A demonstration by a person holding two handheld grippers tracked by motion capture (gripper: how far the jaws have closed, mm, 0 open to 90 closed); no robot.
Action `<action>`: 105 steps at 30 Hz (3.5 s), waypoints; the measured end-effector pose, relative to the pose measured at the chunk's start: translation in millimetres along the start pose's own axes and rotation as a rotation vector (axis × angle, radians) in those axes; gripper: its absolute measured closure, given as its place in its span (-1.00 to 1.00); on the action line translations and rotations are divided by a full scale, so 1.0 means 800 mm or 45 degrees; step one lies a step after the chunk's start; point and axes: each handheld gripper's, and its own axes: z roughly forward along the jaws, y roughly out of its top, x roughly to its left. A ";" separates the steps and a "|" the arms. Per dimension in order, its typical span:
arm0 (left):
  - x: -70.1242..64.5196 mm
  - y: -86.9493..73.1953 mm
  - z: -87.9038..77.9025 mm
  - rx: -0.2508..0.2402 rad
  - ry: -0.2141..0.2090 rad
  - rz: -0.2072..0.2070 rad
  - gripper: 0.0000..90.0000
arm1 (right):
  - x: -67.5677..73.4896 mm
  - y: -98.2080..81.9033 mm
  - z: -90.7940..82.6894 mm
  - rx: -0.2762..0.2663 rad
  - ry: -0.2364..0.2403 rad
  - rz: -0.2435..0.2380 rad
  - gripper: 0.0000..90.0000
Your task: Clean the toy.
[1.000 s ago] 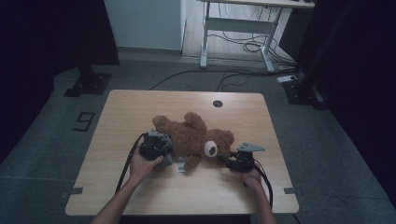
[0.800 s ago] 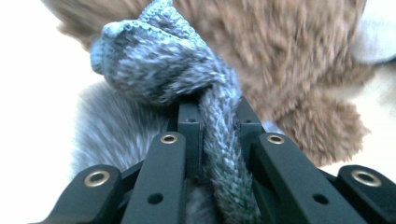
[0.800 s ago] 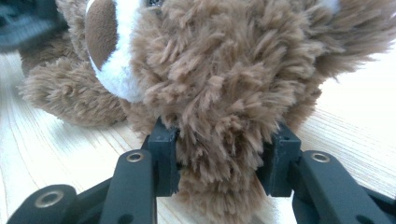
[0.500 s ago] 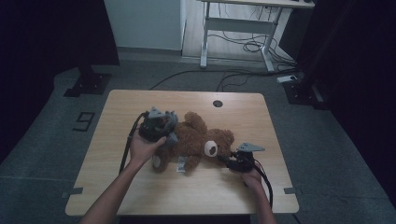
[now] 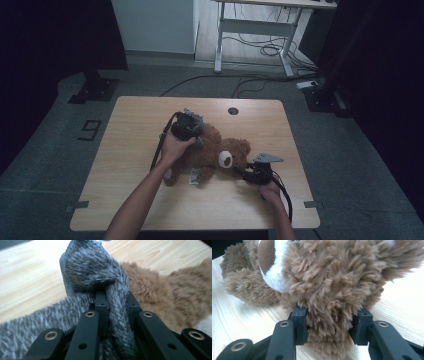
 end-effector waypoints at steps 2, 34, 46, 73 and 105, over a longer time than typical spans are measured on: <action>0.005 -0.007 -0.001 -0.005 -0.032 -0.023 0.73 | 0.000 0.000 0.000 0.001 0.000 -0.004 0.25; -0.022 -0.122 -0.055 -0.185 -0.172 -0.007 0.77 | 0.035 0.037 0.003 -0.019 0.028 0.157 -1.00; -0.018 -0.138 -0.055 -0.224 -0.176 -0.036 0.77 | 0.042 0.022 0.016 -0.028 0.057 0.103 -0.49; -0.009 -0.090 -0.028 -0.248 -0.249 -0.110 0.76 | -0.001 0.024 0.002 -0.177 -0.067 0.063 0.00; -0.160 0.003 0.027 -0.191 -0.203 0.289 0.74 | 0.006 0.010 -0.007 -0.148 -0.043 0.026 -0.09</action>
